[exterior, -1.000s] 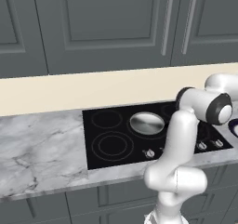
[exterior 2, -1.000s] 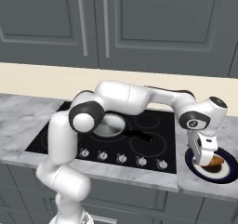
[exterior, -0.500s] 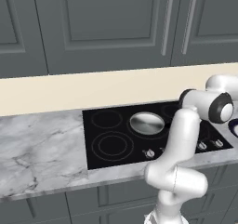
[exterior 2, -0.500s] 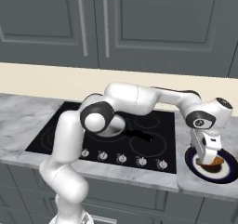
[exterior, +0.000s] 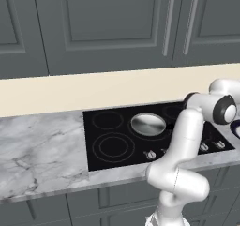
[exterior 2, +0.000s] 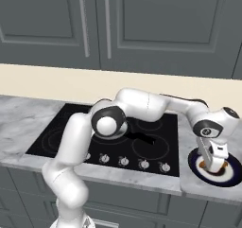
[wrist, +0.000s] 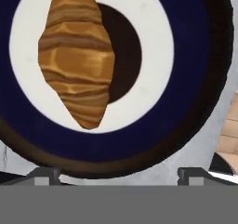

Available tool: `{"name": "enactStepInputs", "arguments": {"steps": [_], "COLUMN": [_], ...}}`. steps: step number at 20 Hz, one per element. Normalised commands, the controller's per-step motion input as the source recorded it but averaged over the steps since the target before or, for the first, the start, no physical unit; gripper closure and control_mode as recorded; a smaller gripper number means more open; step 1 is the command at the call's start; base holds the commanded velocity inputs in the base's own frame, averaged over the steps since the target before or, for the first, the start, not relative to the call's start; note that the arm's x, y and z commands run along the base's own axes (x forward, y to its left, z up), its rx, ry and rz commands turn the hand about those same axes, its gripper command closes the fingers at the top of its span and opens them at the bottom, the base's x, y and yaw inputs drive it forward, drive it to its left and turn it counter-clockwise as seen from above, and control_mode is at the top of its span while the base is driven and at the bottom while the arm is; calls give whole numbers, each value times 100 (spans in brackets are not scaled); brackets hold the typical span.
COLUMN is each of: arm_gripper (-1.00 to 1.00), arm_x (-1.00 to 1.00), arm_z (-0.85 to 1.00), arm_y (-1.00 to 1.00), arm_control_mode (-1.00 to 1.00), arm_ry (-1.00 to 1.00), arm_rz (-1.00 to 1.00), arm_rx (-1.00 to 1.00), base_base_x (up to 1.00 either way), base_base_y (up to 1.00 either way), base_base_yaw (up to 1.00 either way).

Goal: Pick the croissant and place it on the pan. Then turn on the stove to warm the croissant.

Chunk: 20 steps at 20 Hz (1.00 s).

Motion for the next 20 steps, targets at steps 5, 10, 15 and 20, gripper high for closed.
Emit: {"name": "enactStepInputs", "arguments": {"steps": [5, 10, 15, 20], "arm_gripper": [-100, -100, -100, -100], "arm_x": [19, 30, 21, 9], "arm_z": [-11, -10, -23, -43], "arm_y": [-39, -26, -17, -8], "arm_control_mode": [-100, -100, -100, -100], "arm_ry": [1, 2, 2, 0], "arm_rz": [0, 0, 0, 0], "arm_rx": [4, 3, 1, 0], "base_base_x": [0, 0, 0, 0], "base_base_y": [0, 0, 0, 0], "base_base_yaw": [0, 0, 0, 0]}}
